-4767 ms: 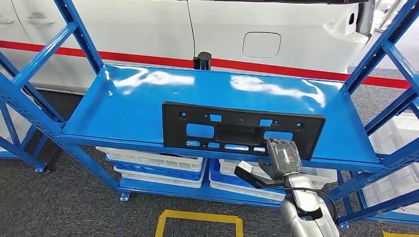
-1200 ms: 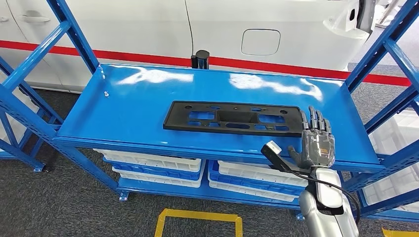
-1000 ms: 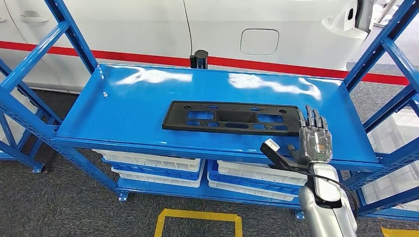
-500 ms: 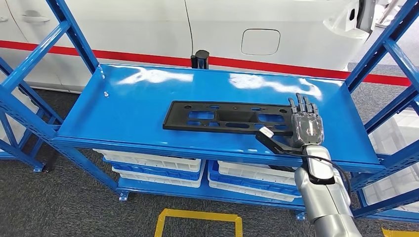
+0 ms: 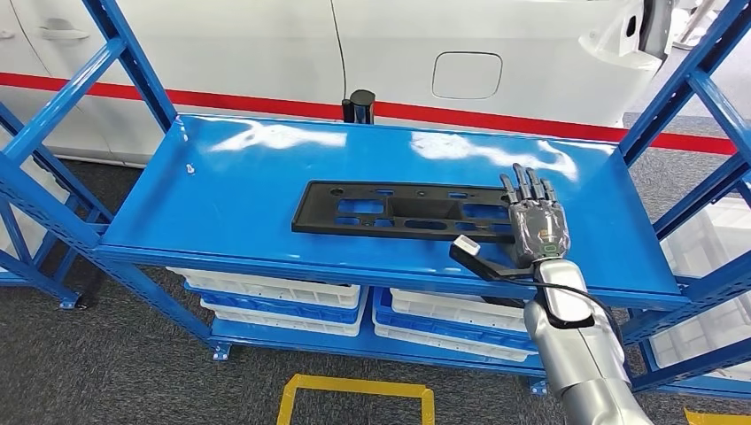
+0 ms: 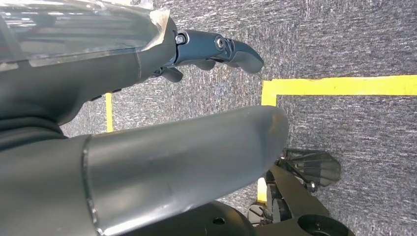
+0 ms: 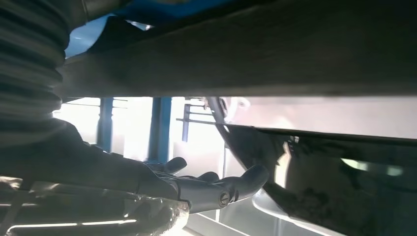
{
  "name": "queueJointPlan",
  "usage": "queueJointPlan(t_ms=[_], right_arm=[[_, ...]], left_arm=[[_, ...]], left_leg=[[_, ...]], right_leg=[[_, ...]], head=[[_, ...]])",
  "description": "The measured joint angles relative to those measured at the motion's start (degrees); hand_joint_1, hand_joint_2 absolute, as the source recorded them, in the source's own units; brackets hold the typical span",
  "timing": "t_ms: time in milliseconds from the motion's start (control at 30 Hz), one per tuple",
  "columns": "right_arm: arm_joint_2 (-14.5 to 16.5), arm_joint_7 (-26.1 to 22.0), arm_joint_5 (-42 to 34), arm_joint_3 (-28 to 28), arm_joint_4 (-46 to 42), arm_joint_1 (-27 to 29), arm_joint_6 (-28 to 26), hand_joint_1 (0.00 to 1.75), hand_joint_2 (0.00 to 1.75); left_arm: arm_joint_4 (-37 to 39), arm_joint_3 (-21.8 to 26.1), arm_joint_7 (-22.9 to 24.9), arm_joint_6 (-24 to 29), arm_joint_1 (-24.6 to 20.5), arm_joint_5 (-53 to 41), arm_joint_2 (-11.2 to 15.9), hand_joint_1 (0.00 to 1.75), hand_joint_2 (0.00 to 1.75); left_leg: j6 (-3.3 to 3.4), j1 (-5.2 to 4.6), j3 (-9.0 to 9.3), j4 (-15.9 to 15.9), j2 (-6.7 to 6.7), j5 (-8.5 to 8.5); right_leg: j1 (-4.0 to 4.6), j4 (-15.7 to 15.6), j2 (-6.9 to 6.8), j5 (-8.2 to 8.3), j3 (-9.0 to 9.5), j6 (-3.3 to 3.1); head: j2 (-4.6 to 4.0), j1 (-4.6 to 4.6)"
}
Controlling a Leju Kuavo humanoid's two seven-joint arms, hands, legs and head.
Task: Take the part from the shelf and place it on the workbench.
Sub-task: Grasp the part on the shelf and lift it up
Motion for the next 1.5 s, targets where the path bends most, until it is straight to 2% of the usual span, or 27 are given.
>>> queueJointPlan(t_ms=[133, 267, 1067, 1200, 1500], right_arm=[[0.0, -0.6, -0.7, 2.1, 0.3, -0.1, -0.2, 1.53, 1.75], [0.0, -0.6, -1.1, 3.0, 0.4, -0.1, -0.1, 1.69, 1.75], [0.0, 0.4, -2.0, 5.1, 0.8, 0.0, -0.5, 1.74, 1.75], [-0.2, 0.7, -1.6, 5.1, 0.8, 0.2, -1.3, 1.75, 1.75], [-1.0, 2.3, 1.1, 4.4, -2.5, 2.5, -2.1, 1.75, 1.75]], left_arm=[[0.0, 0.0, -0.4, 0.4, 0.0, 0.1, 0.0, 0.0, 0.0], [0.0, 0.0, -0.5, 0.5, 0.0, 0.1, 0.0, 0.0, 0.0], [0.0, 0.0, -1.6, 0.3, 0.0, 0.1, -0.1, 0.0, 0.0], [0.0, 0.0, -2.0, -0.5, 0.0, -0.1, -0.1, 0.0, 1.75], [0.0, 0.0, -3.7, -2.8, 0.2, -0.3, 0.0, 0.0, 1.75]], left_leg=[[0.0, 0.01, -0.01, 0.0, -0.01, 0.0], [0.0, 0.01, -0.02, 0.0, -0.01, 0.0], [0.0, 0.01, -0.01, 0.0, 0.01, 0.0], [0.0, 0.01, -0.02, 0.0, 0.01, 0.0], [0.0, 0.01, -0.05, 0.0, 0.0, -0.01]], right_leg=[[0.01, 0.0, 0.0, -0.01, -0.01, 0.0], [0.01, 0.0, 0.0, -0.01, -0.01, -0.01], [0.0, 0.0, 0.0, -0.01, -0.03, 0.0], [0.0, 0.0, 0.0, -0.01, -0.04, 0.0], [0.0, 0.0, 0.0, -0.01, -0.07, -0.01]], head=[[0.0, 0.0], [0.0, 0.01], [0.0, 0.01], [0.0, 0.01], [0.0, 0.01]])
